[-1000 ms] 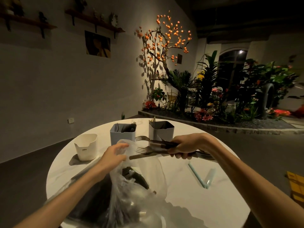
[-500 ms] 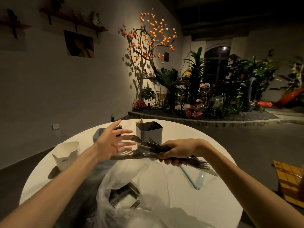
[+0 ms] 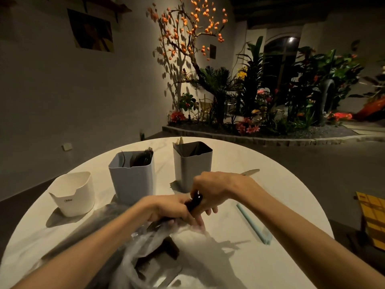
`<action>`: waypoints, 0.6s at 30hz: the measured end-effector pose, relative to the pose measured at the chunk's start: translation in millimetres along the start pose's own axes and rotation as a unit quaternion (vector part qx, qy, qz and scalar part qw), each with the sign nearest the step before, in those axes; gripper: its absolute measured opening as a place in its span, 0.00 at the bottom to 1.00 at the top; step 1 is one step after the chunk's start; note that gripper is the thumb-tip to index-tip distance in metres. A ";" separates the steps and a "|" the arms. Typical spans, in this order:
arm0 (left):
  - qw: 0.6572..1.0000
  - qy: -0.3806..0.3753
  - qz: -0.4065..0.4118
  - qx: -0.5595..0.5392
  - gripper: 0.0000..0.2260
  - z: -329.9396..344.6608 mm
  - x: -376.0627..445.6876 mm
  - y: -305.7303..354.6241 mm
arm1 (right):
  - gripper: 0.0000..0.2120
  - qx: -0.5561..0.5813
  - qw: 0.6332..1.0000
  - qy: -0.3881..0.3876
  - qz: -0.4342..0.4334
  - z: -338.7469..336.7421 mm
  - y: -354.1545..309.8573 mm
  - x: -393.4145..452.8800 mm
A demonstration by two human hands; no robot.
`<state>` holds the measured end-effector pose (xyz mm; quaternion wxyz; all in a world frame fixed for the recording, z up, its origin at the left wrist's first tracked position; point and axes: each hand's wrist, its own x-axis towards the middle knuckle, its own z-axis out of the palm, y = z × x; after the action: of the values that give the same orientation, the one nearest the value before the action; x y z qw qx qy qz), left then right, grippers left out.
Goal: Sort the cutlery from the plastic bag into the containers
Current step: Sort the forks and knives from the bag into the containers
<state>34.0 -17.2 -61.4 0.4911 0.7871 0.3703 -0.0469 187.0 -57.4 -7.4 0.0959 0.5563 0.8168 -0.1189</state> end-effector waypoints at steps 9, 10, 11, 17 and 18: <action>0.966 0.142 0.042 -0.213 0.04 2.8 0.1 -24.6 | 0.27 -0.005 0.974 0.225 0.018 -40.8 27.1 -14.2; 0.950 0.164 0.058 -0.261 0.07 0.9 2.0 -28.6 | 0.27 0.043 0.943 0.330 0.003 -39.8 33.6 -18.5; 0.931 0.182 0.081 -0.305 0.09 -1.1 3.1 -31.7 | 0.25 0.106 0.888 0.448 -0.009 -34.3 38.2 -21.8; 0.911 0.193 0.207 -0.301 0.11 -12.5 -1.4 -14.3 | 0.17 0.506 0.725 0.462 0.067 20.7 28.9 2.8; 0.920 0.184 0.206 -0.278 0.11 -11.0 -2.8 -10.9 | 0.20 0.567 0.709 0.415 0.060 26.5 26.4 7.3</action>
<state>21.9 -7.2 -62.6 0.6118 0.6728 0.2819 0.3059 209.5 -49.7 -37.1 -0.5794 0.5469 0.5182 -0.3111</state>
